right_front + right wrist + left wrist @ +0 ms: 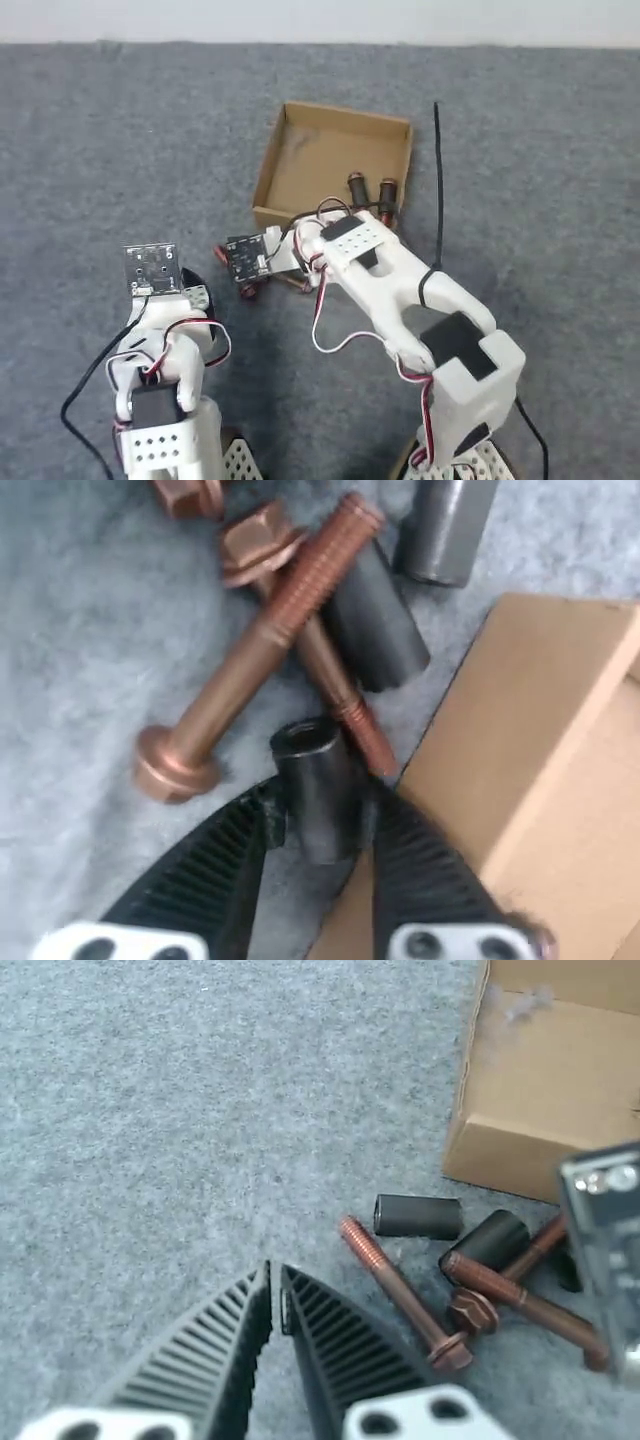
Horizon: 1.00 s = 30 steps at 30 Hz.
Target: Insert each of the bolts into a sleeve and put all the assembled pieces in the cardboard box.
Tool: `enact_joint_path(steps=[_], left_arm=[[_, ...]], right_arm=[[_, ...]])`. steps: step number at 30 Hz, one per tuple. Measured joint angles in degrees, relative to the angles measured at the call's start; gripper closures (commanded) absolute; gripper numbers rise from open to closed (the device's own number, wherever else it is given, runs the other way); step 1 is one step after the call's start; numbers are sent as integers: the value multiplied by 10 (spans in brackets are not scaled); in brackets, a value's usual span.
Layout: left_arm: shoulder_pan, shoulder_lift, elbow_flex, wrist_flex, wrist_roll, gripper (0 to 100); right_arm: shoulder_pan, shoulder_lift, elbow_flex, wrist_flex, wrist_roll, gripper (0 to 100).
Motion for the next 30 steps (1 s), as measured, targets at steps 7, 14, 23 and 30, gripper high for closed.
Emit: enact_joint_path(steps=[7,14,23,30], left_arm=[[0,0,0,0,0,988],[0,0,0,0,0,988],[0,0,0,0,0,988],[0,0,0,0,0,988]], right_arm=[[24,1,-37,95,-2,992],[57,-8,-58,152,-70,992],[112,-70,-58,222,-369,992],[180,-70,-58,302,-545,992]])
